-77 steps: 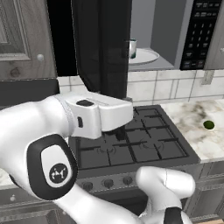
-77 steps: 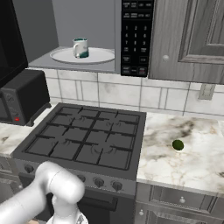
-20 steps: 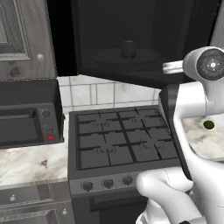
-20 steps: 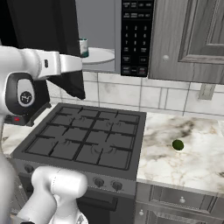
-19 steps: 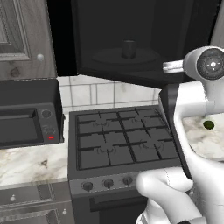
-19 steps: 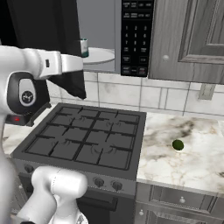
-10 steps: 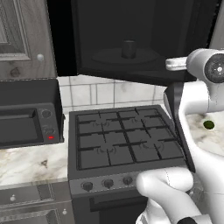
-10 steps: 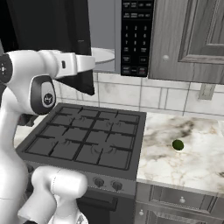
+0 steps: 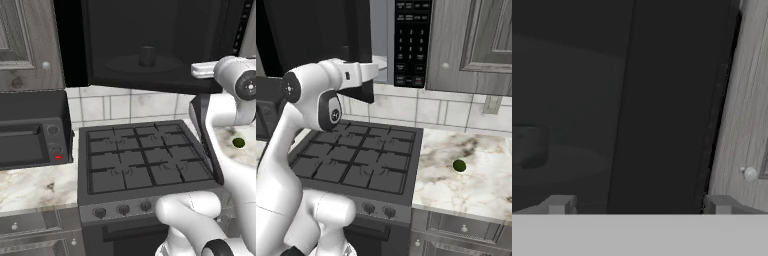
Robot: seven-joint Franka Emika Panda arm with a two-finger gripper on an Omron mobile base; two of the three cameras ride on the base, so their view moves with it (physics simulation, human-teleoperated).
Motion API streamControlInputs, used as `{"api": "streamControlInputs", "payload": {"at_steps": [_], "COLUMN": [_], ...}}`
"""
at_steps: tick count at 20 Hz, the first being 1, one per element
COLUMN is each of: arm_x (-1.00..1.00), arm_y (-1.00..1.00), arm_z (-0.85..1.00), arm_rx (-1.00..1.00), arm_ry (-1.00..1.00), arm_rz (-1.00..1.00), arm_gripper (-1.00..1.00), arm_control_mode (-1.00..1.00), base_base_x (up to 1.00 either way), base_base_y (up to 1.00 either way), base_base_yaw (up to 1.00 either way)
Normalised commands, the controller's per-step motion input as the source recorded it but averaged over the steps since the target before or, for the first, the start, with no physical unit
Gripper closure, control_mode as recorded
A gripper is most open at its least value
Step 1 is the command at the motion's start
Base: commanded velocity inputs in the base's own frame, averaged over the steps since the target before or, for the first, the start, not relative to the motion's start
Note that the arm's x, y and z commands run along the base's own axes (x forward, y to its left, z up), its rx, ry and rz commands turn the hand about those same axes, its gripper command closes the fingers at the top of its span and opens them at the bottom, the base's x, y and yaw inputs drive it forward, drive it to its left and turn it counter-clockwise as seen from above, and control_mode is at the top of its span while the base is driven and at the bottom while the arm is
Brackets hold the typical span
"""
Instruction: Pick the mug from the counter and place it inside the microwave. Then close the microwave.
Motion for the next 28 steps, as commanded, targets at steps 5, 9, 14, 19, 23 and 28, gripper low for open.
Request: {"api": "streamControlInputs", "payload": {"at_steps": [5,9,14,19,23,28], "arm_x": [0.16,0.01,0.15,0.24,0.23,0.25], "arm_y": [0.0,0.0,-0.03,-0.05,-0.02,0.0], "arm_z": [0.06,0.22,0.12,0.01,0.0,0.0], "arm_rx": [0.0,0.0,0.0,0.0,0.0,0.0], "arm_ry": [0.0,0.05,0.09,0.1,0.11,0.11], "arm_rz": [0.01,0.01,0.01,0.01,0.01,0.01], "arm_gripper": [-1.0,-1.0,-1.0,-1.0,-1.0,-1.0], "arm_control_mode": [-1.0,-1.0,-1.0,-1.0,-1.0,-1.0], "base_base_x": [0.0,0.0,0.0,0.0,0.0,0.0], "base_base_y": [0.0,0.0,0.0,0.0,0.0,0.0], "base_base_yaw": [0.0,0.0,0.0,0.0,0.0,0.0]}}
